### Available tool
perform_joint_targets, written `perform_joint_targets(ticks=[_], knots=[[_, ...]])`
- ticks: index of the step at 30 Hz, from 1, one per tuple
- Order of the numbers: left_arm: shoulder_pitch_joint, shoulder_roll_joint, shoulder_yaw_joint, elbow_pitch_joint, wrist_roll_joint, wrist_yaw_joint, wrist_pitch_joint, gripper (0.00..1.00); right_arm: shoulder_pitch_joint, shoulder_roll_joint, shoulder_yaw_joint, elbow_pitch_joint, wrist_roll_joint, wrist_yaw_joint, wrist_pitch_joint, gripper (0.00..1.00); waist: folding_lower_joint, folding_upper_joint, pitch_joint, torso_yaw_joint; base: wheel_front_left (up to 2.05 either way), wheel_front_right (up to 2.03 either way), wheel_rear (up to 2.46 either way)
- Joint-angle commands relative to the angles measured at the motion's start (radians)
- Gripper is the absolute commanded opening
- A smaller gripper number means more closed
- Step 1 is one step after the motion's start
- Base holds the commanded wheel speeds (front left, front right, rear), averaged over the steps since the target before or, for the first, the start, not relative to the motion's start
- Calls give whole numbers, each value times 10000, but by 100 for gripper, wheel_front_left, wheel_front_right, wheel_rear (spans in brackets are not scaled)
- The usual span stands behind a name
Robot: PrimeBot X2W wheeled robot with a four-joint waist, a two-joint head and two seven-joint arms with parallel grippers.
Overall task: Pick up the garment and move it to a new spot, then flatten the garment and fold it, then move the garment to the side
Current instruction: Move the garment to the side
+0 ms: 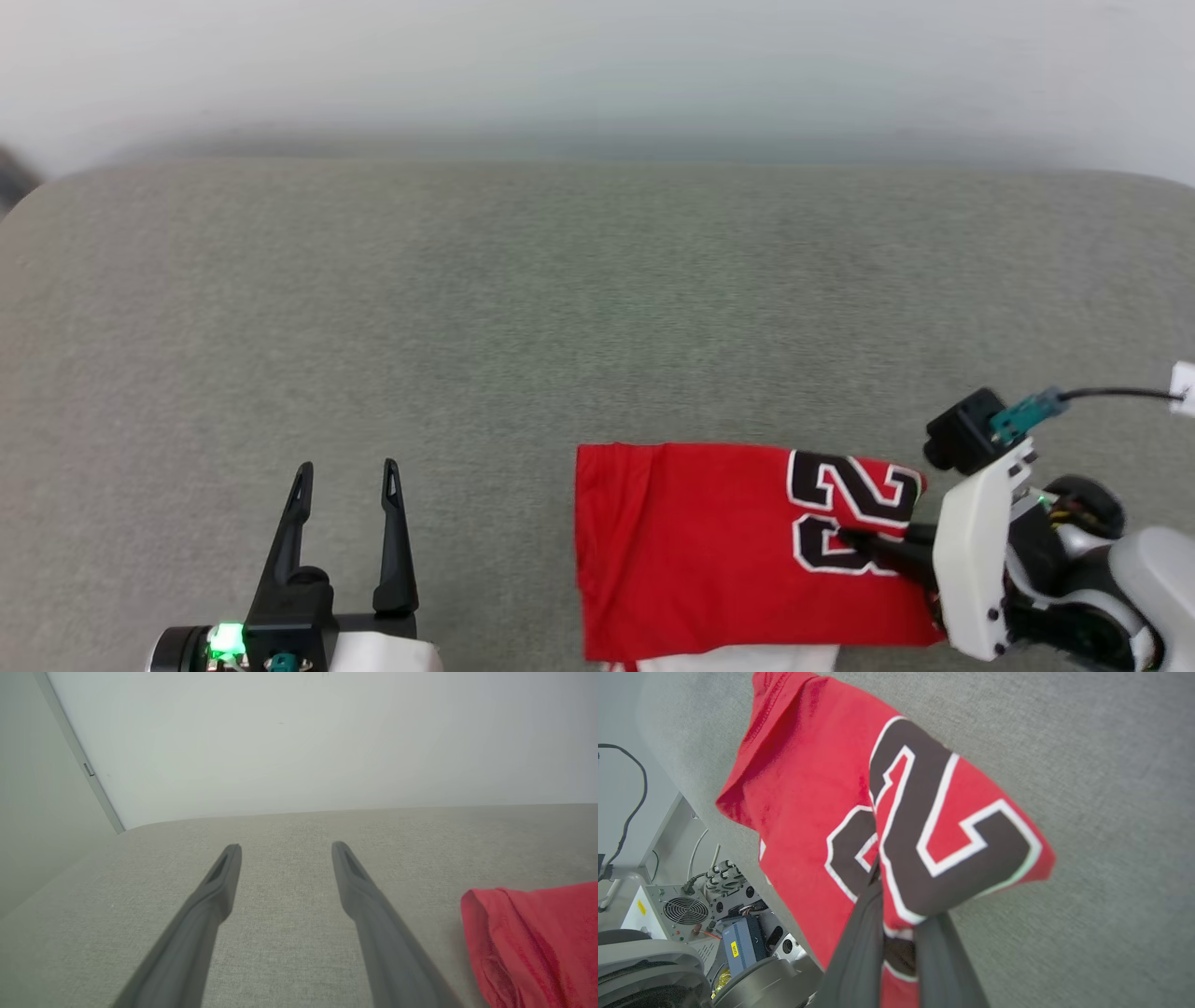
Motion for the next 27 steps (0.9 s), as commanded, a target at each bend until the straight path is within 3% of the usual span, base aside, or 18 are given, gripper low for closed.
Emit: perform_joint_targets(ticks=[1, 7, 15, 20, 27], knots=[[112, -16, 28, -84, -59, 48, -22, 100, -331, -364, 65, -208, -126, -8, 35, 0, 0, -1, -191, -567, 0, 0, 0], [181, -28, 163, -286, -75, 145, -20, 100, -1232, -1541, 293, -686, -606, -8, 232, 0, 0, -1, 101, -1979, 0, 0, 0], [-322, 292, 532, -594, 95, -1, -20, 100, -2303, -2308, -186, -114, -1235, -8, 59, 0, 0, -1, 1301, -3624, 0, 0, 0], [-759, 664, 618, -810, 199, -170, -22, 100, -2859, -2429, -709, 897, -1946, -10, -248, 0, 0, -1, 2242, -4064, 0, 0, 0], [-1349, 1153, 702, -1251, 257, -250, -22, 100, -3593, -1905, -2101, 2840, -3257, -10, -784, 0, 0, -1, 3566, -4157, 0, 0, 0]])
